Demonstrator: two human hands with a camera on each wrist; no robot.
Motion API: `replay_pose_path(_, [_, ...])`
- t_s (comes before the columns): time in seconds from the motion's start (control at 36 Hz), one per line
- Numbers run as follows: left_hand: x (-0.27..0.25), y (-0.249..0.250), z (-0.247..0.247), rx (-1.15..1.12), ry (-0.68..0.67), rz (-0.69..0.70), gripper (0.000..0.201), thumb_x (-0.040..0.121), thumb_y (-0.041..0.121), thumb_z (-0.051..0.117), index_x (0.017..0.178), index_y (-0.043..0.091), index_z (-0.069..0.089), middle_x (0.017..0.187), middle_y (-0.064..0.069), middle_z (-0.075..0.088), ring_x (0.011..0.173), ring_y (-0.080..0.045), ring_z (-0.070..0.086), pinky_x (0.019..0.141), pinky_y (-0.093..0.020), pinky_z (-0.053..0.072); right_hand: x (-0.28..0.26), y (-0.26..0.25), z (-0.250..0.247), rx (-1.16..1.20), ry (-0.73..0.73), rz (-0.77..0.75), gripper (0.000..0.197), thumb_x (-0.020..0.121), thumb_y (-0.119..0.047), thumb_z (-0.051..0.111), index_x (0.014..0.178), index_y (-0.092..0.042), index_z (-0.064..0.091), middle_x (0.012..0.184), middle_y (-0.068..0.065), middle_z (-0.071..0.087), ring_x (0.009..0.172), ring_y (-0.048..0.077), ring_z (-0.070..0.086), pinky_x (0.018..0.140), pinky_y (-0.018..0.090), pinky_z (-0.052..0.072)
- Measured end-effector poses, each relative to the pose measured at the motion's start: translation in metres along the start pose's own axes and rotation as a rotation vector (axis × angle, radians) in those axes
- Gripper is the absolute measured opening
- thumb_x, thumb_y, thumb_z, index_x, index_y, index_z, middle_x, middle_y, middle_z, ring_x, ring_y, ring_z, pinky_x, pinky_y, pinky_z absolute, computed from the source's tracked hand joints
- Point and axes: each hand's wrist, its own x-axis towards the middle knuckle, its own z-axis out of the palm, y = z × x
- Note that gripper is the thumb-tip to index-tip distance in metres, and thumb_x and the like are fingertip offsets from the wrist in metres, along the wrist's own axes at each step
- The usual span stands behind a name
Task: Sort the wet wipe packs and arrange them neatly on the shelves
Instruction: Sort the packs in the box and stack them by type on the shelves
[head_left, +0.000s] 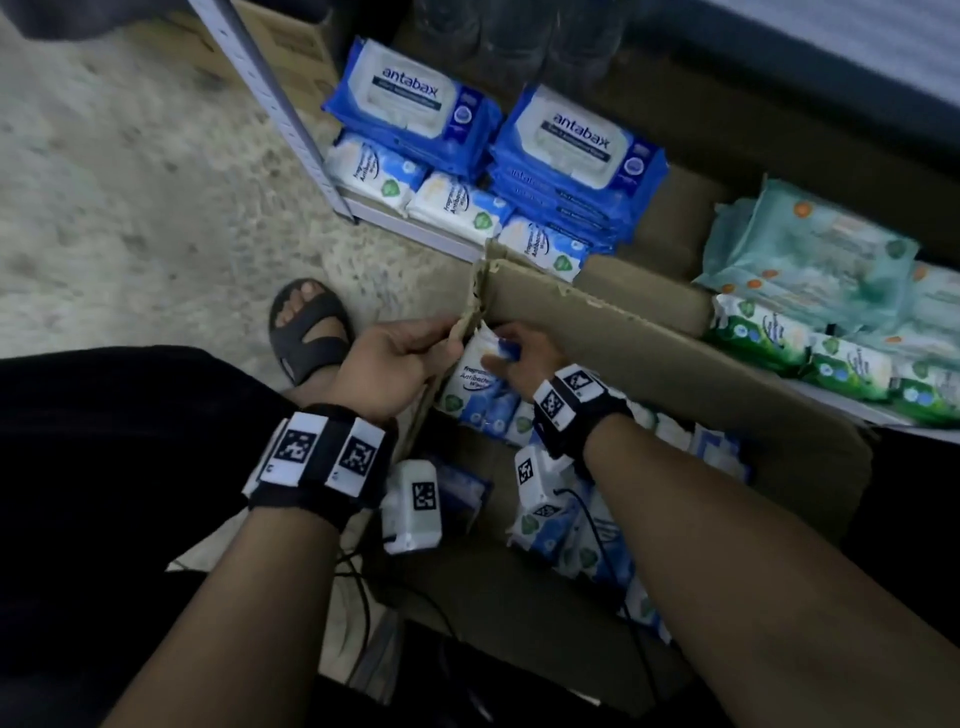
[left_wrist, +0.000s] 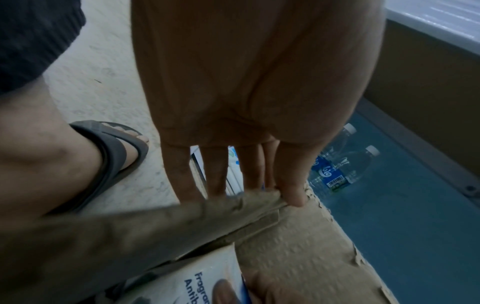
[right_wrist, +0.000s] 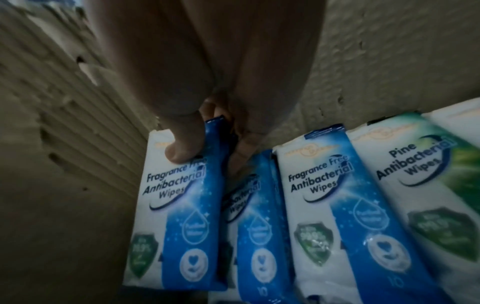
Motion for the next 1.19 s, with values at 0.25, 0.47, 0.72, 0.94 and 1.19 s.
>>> replay_pose_path(0.25, [0.005, -0.010, -0.008, -0.004, 0.015, -0.011, 0.037, 0.089, 0.016, 0.070, 0.126, 0.011, 0.066, 0.119, -0.003, 0.070, 0.118, -0.018, 0.062, 0.106, -0.046, 0.046, 0.008, -0.006, 0.021, -0.187, 0.022, -0.141, 0.043, 0.086, -0.017, 0.073, 0.128, -0.013, 0.063, 0.126, 0.011, 0.064, 0.115, 0.029, 0.058, 0.094, 0.033, 0.047])
replay_pose_path(0.47, [0.006, -0.011, -0.012, 0.029, -0.005, -0.005, 0.051, 0.080, 0.035, 0.074, 0.127, 0.018, 0.066, 0.124, 0.001, 0.067, 0.124, -0.013, 0.057, 0.109, -0.043, 0.043, -0.002, 0.006, 0.028, -0.362, 0.133, -0.249, 0.051, 0.088, -0.039, 0.068, 0.130, -0.014, 0.055, 0.129, 0.015, 0.057, 0.117, 0.038, 0.052, 0.090, 0.047, 0.049])
replay_pose_path(0.72, [0.007, -0.010, -0.008, 0.033, 0.007, -0.014, 0.040, 0.090, 0.013, 0.069, 0.129, 0.010, 0.062, 0.126, -0.003, 0.066, 0.122, -0.010, 0.058, 0.109, -0.040, 0.044, -0.040, 0.034, 0.023, -0.541, 0.223, -0.557, 0.030, 0.081, -0.025, 0.075, 0.100, -0.010, 0.057, 0.099, 0.013, 0.053, 0.089, 0.034, 0.052, 0.074, 0.042, 0.048])
replay_pose_path(0.94, [0.007, -0.013, -0.008, 0.035, 0.003, -0.010, 0.047, 0.084, 0.026, 0.074, 0.128, 0.013, 0.065, 0.126, -0.002, 0.067, 0.124, -0.013, 0.057, 0.109, -0.044, 0.043, -0.055, 0.044, 0.038, -0.792, 0.064, -0.638, 0.064, 0.066, -0.015, 0.084, 0.127, -0.007, 0.063, 0.122, 0.017, 0.061, 0.107, 0.036, 0.062, 0.085, 0.042, 0.054])
replay_pose_path(1.19, [0.007, -0.010, -0.008, 0.043, 0.013, -0.007, 0.042, 0.089, 0.018, 0.070, 0.130, 0.012, 0.063, 0.128, -0.002, 0.065, 0.125, -0.009, 0.055, 0.110, -0.041, 0.043, -0.049, 0.035, 0.052, -0.927, -0.087, -0.359, 0.069, 0.098, -0.023, 0.048, 0.157, -0.016, 0.012, 0.162, 0.007, 0.006, 0.149, 0.038, -0.011, 0.120, 0.057, 0.003])
